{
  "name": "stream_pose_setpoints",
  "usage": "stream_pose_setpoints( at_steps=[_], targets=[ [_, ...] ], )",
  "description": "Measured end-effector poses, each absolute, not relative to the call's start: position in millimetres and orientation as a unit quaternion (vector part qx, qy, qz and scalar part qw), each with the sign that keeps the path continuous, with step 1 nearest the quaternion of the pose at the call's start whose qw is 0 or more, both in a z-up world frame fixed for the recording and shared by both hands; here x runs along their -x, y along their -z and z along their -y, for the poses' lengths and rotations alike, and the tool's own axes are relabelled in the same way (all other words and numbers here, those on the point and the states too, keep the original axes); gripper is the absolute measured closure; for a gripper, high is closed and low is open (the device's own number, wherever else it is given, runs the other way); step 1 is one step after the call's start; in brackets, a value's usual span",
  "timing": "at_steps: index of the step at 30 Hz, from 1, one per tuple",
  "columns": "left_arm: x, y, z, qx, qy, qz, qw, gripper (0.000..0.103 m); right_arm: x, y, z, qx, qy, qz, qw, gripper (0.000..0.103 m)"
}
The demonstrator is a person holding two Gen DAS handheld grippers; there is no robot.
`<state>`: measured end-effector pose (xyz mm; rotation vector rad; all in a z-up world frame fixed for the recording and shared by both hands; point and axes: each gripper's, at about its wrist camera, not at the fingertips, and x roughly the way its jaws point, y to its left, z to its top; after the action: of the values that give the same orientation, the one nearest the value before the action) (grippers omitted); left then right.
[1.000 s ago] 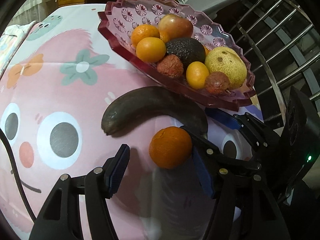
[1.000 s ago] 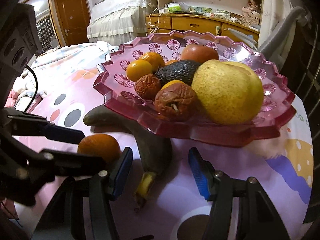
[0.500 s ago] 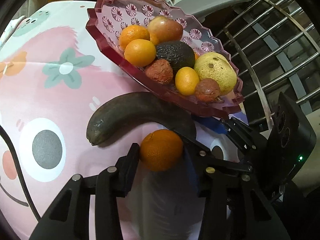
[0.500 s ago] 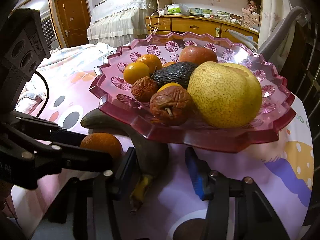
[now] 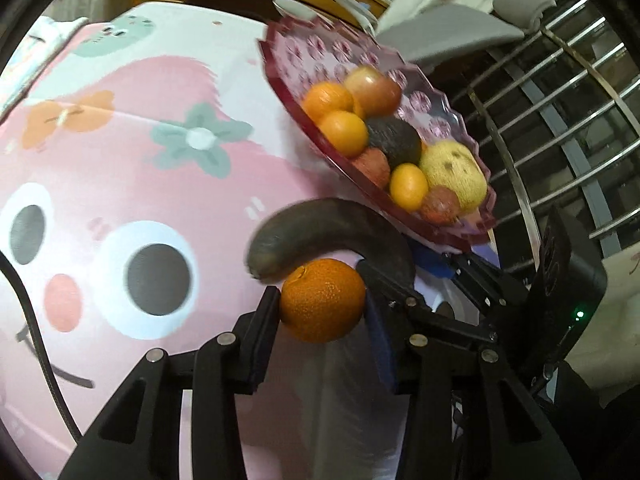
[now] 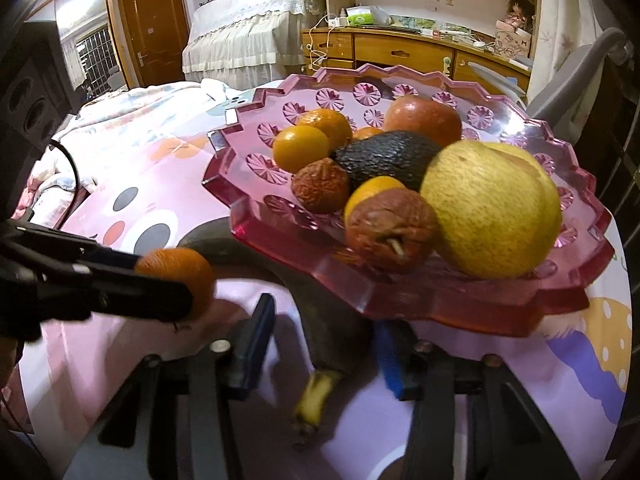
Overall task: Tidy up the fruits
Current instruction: 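Grasp the large orange with the left tool while the right tool grasps the dark banana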
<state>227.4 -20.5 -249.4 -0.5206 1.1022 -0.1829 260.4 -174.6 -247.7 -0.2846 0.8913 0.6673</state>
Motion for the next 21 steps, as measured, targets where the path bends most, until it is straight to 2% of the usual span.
stream_pose_setpoints(
  at_steps=[2,10,21],
  targets=[
    [-224,247,13,0.247,0.077,-0.51,0.82,0.062,-260,247,176,0.137,-0.305,-0.423,0.843,0.066],
    [-212,240,-6,0.259,0.057,-0.495,0.827,0.062,-245,245,177,0.141,-0.297,-0.429,0.841,0.071],
    [-199,222,-18,0.251,0.041,-0.466,0.848,0.062,-211,228,188,0.137,-0.274,-0.431,0.849,0.072]
  ],
)
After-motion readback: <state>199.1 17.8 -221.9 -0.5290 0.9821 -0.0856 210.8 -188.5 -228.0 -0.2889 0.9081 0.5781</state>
